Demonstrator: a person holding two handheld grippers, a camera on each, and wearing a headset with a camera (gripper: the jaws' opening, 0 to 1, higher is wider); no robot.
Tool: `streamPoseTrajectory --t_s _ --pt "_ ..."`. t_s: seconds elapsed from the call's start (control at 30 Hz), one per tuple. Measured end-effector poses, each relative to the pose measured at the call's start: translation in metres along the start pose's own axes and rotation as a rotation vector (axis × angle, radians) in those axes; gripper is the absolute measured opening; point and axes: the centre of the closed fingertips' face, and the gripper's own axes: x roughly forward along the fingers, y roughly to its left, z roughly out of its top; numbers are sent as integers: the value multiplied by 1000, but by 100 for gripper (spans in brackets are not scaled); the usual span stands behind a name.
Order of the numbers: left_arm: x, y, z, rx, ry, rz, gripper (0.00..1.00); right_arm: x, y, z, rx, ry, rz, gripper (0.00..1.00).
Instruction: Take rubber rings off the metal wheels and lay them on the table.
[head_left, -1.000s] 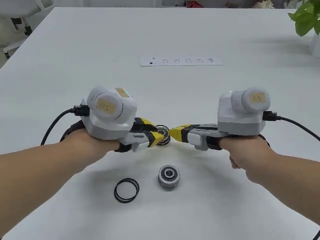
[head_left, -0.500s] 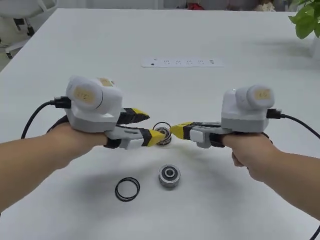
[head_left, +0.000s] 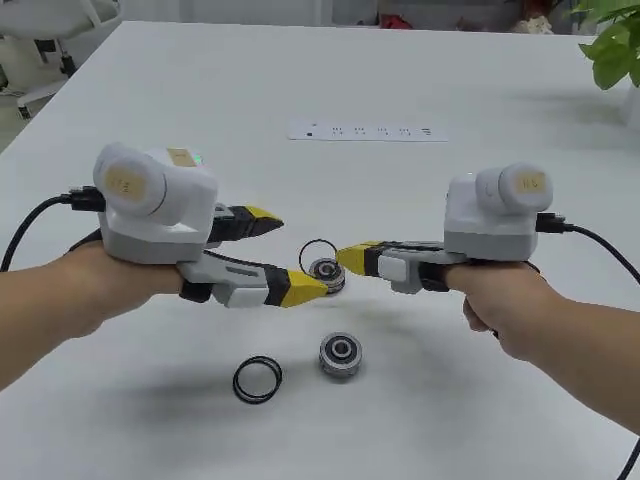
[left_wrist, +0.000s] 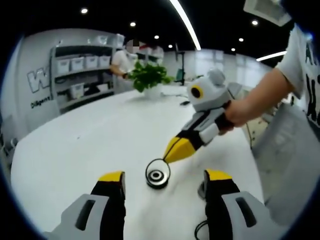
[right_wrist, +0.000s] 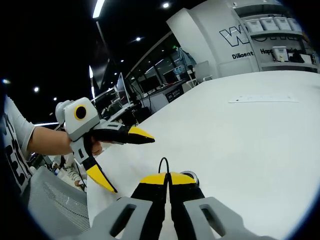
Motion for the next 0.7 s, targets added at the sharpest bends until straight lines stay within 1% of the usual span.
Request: streamPoseTrajectory --t_s 0.1,0.17,0.37,0.53,0.63,0.7 --pt "-5 2 -3 -8 5 5 70 2 4 0 0 5 12 0" --pt "-9 2 -4 -10 7 1 70 3 6 0 -1 9 18 0" --pt "-19 2 -9 -10 5 1 76 10 12 -3 0 25 39 0" --pt "-28 4 -13 -12 7 8 79 16 18 -6 -1 40 60 0" --pt "-34 5 -16 -6 8 18 82 21 23 -9 2 49 78 0" --pt "-38 6 -20 -18 12 21 83 24 26 -11 -3 56 86 0"
